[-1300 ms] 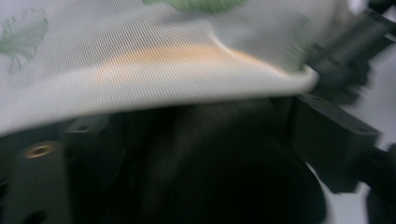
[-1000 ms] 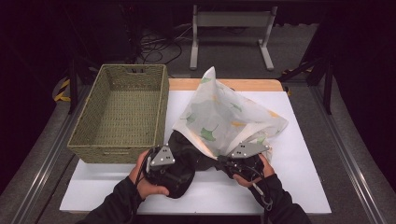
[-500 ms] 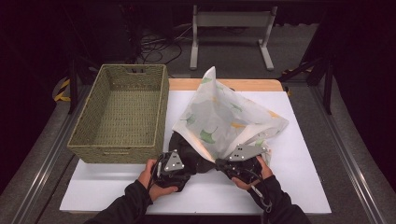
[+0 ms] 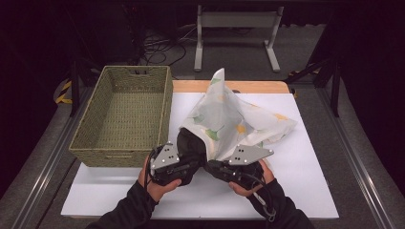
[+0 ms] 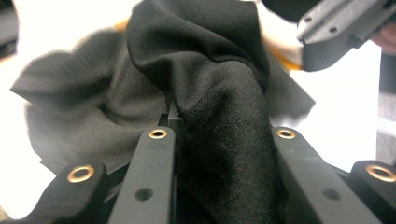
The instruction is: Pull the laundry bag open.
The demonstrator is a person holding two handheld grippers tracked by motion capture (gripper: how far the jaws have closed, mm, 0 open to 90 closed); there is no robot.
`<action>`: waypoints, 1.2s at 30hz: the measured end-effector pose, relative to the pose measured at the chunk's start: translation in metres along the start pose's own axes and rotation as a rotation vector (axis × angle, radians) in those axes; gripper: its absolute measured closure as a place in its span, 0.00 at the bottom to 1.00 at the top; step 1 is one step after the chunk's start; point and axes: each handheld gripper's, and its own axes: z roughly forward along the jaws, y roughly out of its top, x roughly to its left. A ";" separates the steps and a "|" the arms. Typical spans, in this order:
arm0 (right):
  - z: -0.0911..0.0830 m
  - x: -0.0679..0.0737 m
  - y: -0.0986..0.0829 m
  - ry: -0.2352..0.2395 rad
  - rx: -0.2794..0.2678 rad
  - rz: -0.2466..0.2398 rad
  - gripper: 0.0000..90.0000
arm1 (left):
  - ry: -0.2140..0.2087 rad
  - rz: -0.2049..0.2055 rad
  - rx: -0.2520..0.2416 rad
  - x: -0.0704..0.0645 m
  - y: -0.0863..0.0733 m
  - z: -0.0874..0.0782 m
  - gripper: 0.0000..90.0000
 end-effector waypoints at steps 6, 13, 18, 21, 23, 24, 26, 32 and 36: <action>-0.021 0.002 0.031 -0.011 -0.059 0.013 0.99 | -0.021 0.031 -0.081 -0.009 0.022 0.002 0.81; -0.030 -0.007 0.026 -0.051 -0.115 0.040 0.99 | -0.032 0.039 -0.029 -0.003 0.024 0.049 0.81; -0.020 -0.006 0.003 -0.039 -0.050 0.000 0.99 | -0.020 0.001 0.000 0.007 0.015 0.089 0.81; -0.009 -0.009 -0.016 -0.061 0.027 -0.012 0.99 | 0.006 -0.025 -0.005 0.011 0.010 0.103 0.81; -0.006 -0.018 -0.031 -0.069 0.049 0.028 0.99 | 0.017 -0.010 -0.003 0.015 0.007 0.109 0.80; -0.006 -0.022 -0.036 -0.078 0.056 0.041 0.99 | 0.026 -0.023 -0.005 0.018 0.005 0.111 0.80; -0.009 -0.029 -0.043 -0.101 0.059 0.064 0.99 | 0.032 -0.075 -0.016 0.026 0.001 0.116 0.80; -0.007 -0.041 -0.056 -0.170 0.107 0.058 0.99 | 0.042 -0.061 -0.005 0.025 -0.002 0.123 0.78; -0.003 -0.046 -0.064 -0.191 0.126 0.073 0.99 | 0.023 0.006 0.060 0.020 0.002 0.119 0.63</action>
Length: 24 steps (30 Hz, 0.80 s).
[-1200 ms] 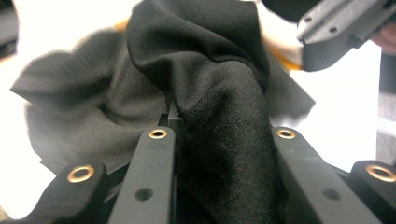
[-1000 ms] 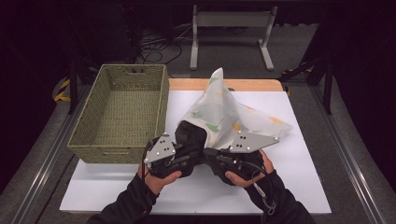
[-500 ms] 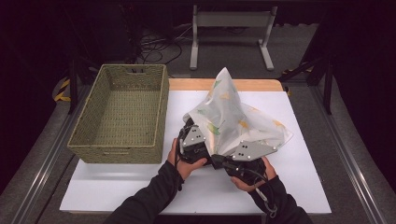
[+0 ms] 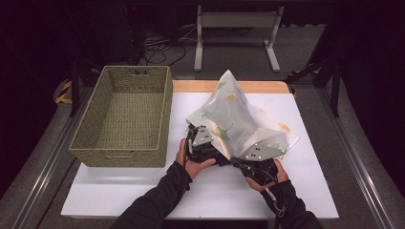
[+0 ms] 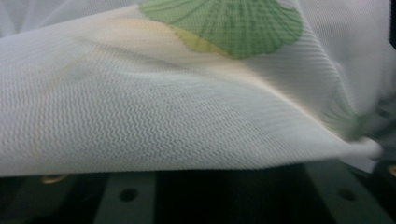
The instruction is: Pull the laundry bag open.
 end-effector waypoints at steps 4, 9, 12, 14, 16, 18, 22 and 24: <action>-0.005 -0.005 -0.001 -0.008 -0.019 0.021 0.99 | -0.031 0.039 0.043 -0.005 -0.006 -0.022 0.43; -0.010 -0.008 -0.001 -0.015 -0.030 0.034 0.99 | -0.025 0.047 0.080 -0.005 -0.013 -0.046 0.26; -0.014 -0.009 0.001 -0.018 -0.042 0.036 0.99 | -0.023 0.042 0.111 -0.003 -0.017 -0.062 0.20; -0.018 -0.009 0.001 -0.015 -0.051 0.040 0.99 | -0.013 0.037 0.137 -0.002 -0.021 -0.066 0.17; -0.021 -0.009 0.000 -0.008 -0.055 0.044 0.99 | -0.013 0.036 0.159 -0.003 -0.025 -0.063 0.16; -0.022 -0.008 0.000 0.009 -0.053 0.042 0.99 | -0.023 0.033 0.187 -0.005 -0.028 -0.053 0.14; -0.019 -0.003 -0.001 0.057 -0.022 0.020 0.99 | -0.034 -0.005 0.205 -0.008 -0.031 -0.023 0.10; -0.015 -0.001 -0.001 0.075 0.000 -0.001 0.99 | -0.009 -0.016 0.191 -0.008 -0.030 -0.011 0.06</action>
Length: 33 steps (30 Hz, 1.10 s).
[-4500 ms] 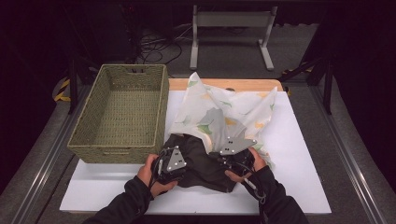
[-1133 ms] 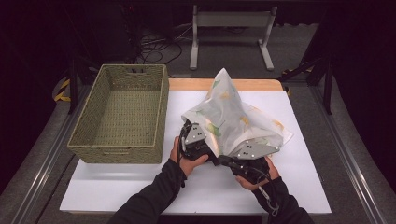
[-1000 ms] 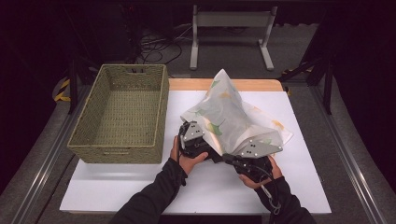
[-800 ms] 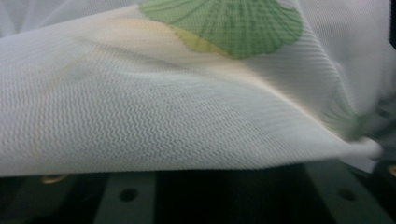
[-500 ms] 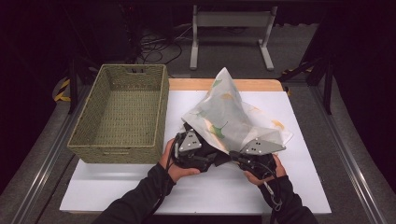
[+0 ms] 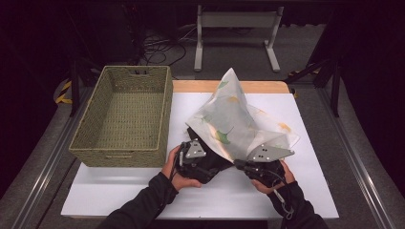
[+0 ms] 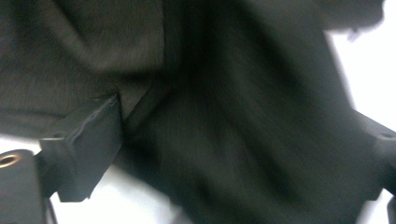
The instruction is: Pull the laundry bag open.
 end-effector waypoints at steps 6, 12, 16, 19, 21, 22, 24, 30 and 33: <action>0.006 0.002 -0.002 0.049 0.004 -0.006 0.99 | 0.050 -0.027 -0.054 0.008 0.009 0.015 0.23; 0.014 0.013 0.004 0.096 -0.008 -0.029 0.99 | 0.034 -0.016 -0.108 0.011 0.015 0.009 0.73; 0.010 0.020 0.013 0.118 -0.049 -0.032 0.99 | 0.045 -0.023 -0.163 0.008 0.017 -0.015 0.77; 0.002 0.030 0.025 0.133 -0.096 -0.047 0.99 | 0.053 -0.003 -0.202 0.002 0.019 -0.040 0.77; -0.005 0.037 0.032 0.146 -0.124 -0.062 0.99 | 0.070 0.018 -0.223 -0.004 0.021 -0.057 0.77; -0.009 0.041 0.036 0.153 -0.138 -0.074 0.99 | 0.066 0.022 -0.231 -0.008 0.021 -0.065 0.77; -0.016 0.049 0.043 0.174 -0.166 -0.087 0.99 | 0.061 0.043 -0.241 -0.015 0.022 -0.078 0.77; -0.037 0.063 0.064 0.230 -0.250 -0.090 0.99 | 0.026 0.084 -0.300 -0.036 0.035 -0.090 0.77; -0.045 0.068 0.069 0.218 -0.264 -0.115 0.99 | -0.004 0.093 -0.300 -0.040 0.035 -0.073 0.77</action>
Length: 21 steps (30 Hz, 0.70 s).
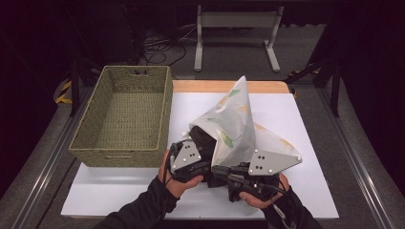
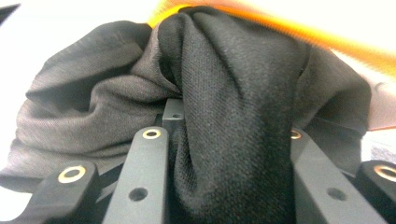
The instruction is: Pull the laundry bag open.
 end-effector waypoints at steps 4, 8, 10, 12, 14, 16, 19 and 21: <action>-0.001 -0.004 -0.008 -0.011 0.010 0.017 0.99 | 0.020 -0.024 0.034 0.010 -0.013 0.030 0.76; 0.003 -0.016 -0.031 -0.065 0.069 0.049 0.99 | 0.043 -0.072 0.028 0.028 -0.022 0.060 0.76; 0.005 -0.023 -0.045 -0.090 0.109 0.069 0.99 | 0.047 -0.112 0.025 0.035 -0.025 0.070 0.76; 0.006 -0.030 -0.057 -0.117 0.146 0.084 0.99 | 0.084 -0.097 0.031 0.042 -0.029 0.080 0.76; 0.006 -0.034 -0.064 -0.135 0.162 0.093 0.99 | 0.087 -0.127 0.026 0.047 -0.031 0.083 0.76; 0.002 -0.043 -0.075 -0.174 0.185 0.119 0.99 | 0.112 -0.189 0.020 0.058 -0.035 0.089 0.75; 0.002 -0.048 -0.082 -0.247 0.233 0.095 0.99 | 0.122 -0.209 0.033 0.061 -0.035 0.092 0.74; 0.001 -0.050 -0.085 -0.276 0.251 0.081 0.99 | 0.125 -0.191 0.052 0.058 -0.032 0.093 0.73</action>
